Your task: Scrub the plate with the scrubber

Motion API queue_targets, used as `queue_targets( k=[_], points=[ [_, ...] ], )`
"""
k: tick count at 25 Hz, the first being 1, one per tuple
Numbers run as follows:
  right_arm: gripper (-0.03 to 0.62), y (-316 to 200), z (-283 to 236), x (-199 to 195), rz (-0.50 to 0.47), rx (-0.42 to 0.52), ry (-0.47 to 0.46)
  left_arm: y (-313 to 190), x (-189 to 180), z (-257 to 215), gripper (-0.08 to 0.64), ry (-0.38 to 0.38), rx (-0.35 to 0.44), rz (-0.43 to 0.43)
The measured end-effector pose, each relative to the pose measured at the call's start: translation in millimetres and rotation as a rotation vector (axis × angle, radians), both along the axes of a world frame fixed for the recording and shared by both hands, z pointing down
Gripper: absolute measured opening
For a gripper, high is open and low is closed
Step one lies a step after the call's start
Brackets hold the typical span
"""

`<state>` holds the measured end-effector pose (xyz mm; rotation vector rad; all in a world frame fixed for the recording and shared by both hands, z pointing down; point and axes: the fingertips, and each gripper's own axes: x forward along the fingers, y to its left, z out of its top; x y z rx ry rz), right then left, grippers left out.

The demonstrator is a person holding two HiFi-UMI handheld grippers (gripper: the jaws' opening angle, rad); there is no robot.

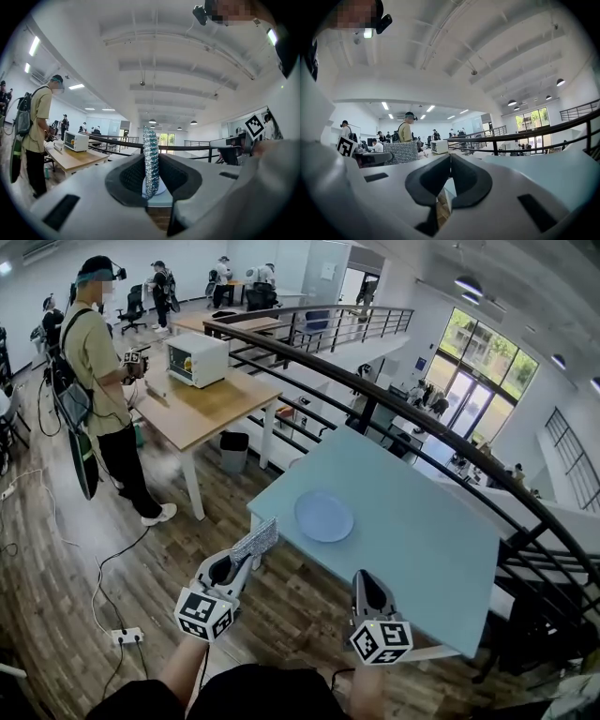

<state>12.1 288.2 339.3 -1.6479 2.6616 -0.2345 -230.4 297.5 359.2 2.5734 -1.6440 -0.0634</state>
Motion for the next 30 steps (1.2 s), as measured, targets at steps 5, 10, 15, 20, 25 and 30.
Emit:
queue_targets(
  k=[5, 10, 15, 20, 25, 30],
  points=[
    [0.006, -4, 5, -5, 0.006, -0.02, 0.013, -3, -6, 12, 0.083, 0.004, -0.025, 0.004],
    [0.006, -14, 8, -6, 0.008, -0.027, 0.021, -12, -1, 16, 0.083, 0.021, -0.032, 0.027],
    [0.006, -40, 12, -4, 0.0, -0.031, 0.019, -33, 2, 23, 0.083, 0.03, -0.045, 0.024],
    [0.006, -73, 16, 5, -0.015, -0.037, 0.013, -61, 14, 28, 0.083, 0.017, -0.063, 0.024],
    [0.006, -116, 22, 16, -0.03, -0.05, 0.006, -100, 29, 29, 0.083, 0.006, -0.065, 0.022],
    [0.006, -163, 31, 29, -0.05, -0.062, -0.015, -144, 45, 31, 0.084, -0.015, -0.075, 0.012]
  ],
)
